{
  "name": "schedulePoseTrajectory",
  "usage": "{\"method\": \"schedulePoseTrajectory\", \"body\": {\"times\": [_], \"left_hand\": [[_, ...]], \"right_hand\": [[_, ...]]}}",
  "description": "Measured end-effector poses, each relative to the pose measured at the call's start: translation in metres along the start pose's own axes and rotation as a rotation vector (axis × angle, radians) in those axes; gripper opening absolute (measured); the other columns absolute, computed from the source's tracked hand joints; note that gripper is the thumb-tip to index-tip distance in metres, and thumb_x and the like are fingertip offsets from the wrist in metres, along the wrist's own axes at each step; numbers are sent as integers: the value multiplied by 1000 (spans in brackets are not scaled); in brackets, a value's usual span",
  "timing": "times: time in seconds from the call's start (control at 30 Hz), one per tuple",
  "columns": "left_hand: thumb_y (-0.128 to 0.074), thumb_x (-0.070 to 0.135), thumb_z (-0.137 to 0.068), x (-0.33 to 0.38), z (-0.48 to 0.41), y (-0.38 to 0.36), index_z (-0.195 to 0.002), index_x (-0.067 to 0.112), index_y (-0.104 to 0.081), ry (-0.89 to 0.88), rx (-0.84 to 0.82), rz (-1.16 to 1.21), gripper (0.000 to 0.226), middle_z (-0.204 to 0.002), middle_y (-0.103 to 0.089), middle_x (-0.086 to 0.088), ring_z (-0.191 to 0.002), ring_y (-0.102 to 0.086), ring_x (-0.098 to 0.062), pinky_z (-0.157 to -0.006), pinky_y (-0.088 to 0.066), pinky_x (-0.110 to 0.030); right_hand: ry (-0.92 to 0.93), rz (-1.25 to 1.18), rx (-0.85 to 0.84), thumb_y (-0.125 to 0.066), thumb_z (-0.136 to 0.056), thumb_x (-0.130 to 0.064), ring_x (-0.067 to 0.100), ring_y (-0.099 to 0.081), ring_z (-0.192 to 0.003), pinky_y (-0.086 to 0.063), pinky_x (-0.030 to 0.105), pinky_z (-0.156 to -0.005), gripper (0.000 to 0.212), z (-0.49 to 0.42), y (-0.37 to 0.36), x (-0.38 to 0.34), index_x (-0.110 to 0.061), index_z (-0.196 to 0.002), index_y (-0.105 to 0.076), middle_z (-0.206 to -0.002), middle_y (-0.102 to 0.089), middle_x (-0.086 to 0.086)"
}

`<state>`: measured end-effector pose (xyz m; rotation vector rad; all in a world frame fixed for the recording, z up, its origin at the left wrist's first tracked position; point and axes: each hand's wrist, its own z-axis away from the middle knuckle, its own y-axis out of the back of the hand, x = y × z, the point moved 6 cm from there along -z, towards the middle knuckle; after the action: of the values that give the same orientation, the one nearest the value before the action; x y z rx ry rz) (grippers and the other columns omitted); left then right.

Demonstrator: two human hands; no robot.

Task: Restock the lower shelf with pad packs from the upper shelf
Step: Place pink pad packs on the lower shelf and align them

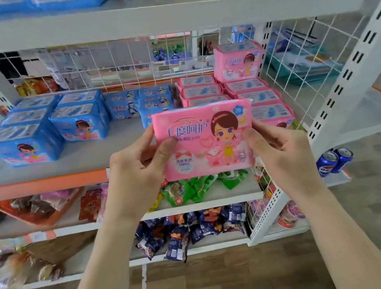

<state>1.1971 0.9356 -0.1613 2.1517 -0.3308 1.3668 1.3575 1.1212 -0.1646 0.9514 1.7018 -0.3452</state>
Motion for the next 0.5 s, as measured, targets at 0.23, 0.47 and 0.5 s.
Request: {"method": "schedulePoseTrajectory", "body": {"times": [0.23,0.47,0.5], "left_hand": [[-52,63,-91,-20,-31,35,-89,9,-76,-16,-54,-136,58,-73,-74,-9,-67,-69,-34,-57,-53,-53],[-47,58,-98,-42,-51,58,-61,4,-60,-82,-124,-229,67,-56,-60,-19,-50,-52,-37,-47,-36,-41],[-46,60,-97,-44,-52,59,-61,3,-61,-87,-132,-225,69,-56,-60,-19,-50,-53,-37,-46,-38,-43]], "right_hand": [[-53,167,87,-62,-96,-38,24,-70,-80,-56,57,-70,22,-8,-42,-17,-24,-89,-77,-77,-75,-3],[-113,269,145,-59,-98,-37,11,-49,-43,-37,27,-50,56,-1,-79,-19,-24,-44,-62,-43,-55,-4],[-112,282,157,-59,-98,-37,13,-48,-42,-36,28,-50,55,1,-82,-20,-20,-46,-63,-44,-56,-2]]}}
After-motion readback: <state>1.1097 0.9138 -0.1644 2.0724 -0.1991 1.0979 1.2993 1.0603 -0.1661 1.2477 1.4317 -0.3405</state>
